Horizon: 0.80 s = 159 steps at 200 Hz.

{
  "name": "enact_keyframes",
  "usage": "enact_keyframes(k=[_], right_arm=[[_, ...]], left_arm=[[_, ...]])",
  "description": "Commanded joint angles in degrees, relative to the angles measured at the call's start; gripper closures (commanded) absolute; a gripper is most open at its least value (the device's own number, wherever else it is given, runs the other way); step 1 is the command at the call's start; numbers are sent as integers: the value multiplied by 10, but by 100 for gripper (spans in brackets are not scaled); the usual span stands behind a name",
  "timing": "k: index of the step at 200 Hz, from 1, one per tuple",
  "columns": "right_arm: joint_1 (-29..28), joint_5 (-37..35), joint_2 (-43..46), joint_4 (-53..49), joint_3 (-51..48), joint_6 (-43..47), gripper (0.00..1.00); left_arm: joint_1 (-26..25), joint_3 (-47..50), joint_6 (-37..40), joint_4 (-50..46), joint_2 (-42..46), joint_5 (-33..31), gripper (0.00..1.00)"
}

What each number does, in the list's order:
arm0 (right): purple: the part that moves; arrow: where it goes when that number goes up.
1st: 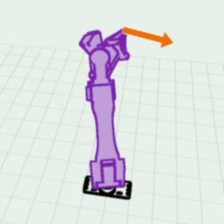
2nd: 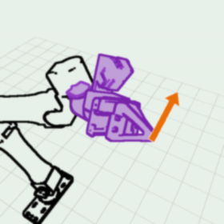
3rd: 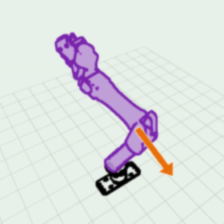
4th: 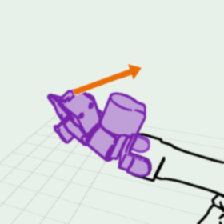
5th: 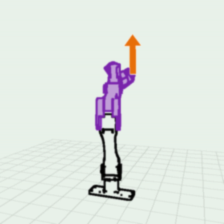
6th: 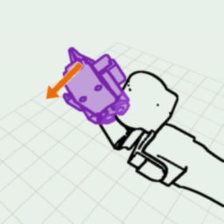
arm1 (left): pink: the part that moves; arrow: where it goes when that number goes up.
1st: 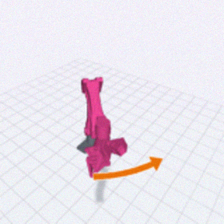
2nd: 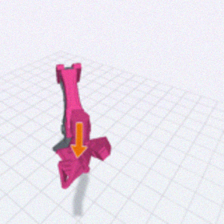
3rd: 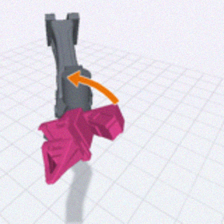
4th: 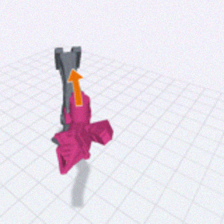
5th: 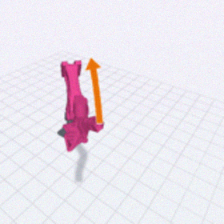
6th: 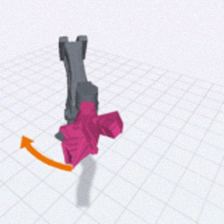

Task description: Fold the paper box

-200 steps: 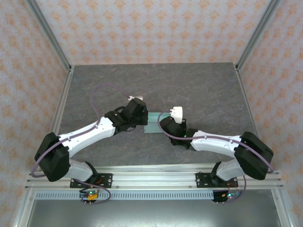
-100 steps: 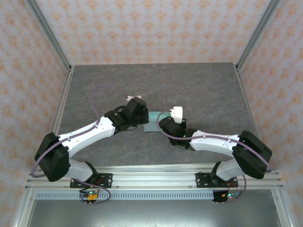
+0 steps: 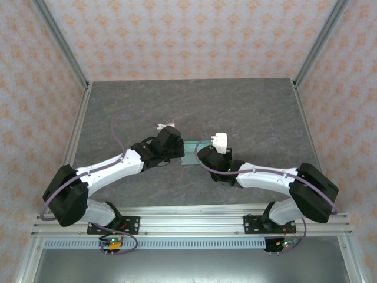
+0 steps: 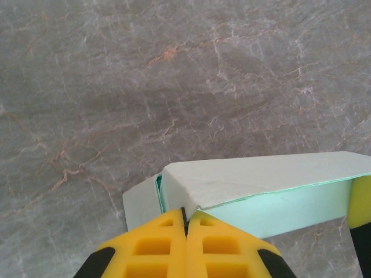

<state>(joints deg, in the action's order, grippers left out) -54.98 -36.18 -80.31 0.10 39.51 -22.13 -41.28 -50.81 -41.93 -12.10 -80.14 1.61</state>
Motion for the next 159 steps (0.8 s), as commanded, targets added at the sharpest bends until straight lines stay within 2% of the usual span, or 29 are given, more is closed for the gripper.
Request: enact_keyframes(k=[1, 21, 43, 72, 91, 124, 141, 159], right_arm=[[-7, 15, -3, -7, -15, -8, 96], [-7, 17, 6, -3, -19, -9, 91], [-7, 28, 37, 2, -32, -13, 80], [-7, 56, 103, 24, -71, 29, 62], [-6, 89, 152, 32, -98, 95, 54], [-7, 154, 238, -20, -101, 229, 43], [-7, 186, 277, -38, -101, 333, 40], [-6, 182, 289, -40, -104, 452, 33]], left_arm=[[-6, 43, 22, 22, -5, -18, 97], [-12, 68, 39, 50, -6, -26, 97], [-26, 65, 64, 38, -13, -54, 97], [-43, 58, 86, 16, -21, -98, 98], [-47, 62, 87, 16, -22, -111, 98], [-52, 65, 101, 9, -15, -142, 98], [-55, 63, 110, 7, -17, -154, 98], [-57, 63, 138, 11, -21, -158, 98]])
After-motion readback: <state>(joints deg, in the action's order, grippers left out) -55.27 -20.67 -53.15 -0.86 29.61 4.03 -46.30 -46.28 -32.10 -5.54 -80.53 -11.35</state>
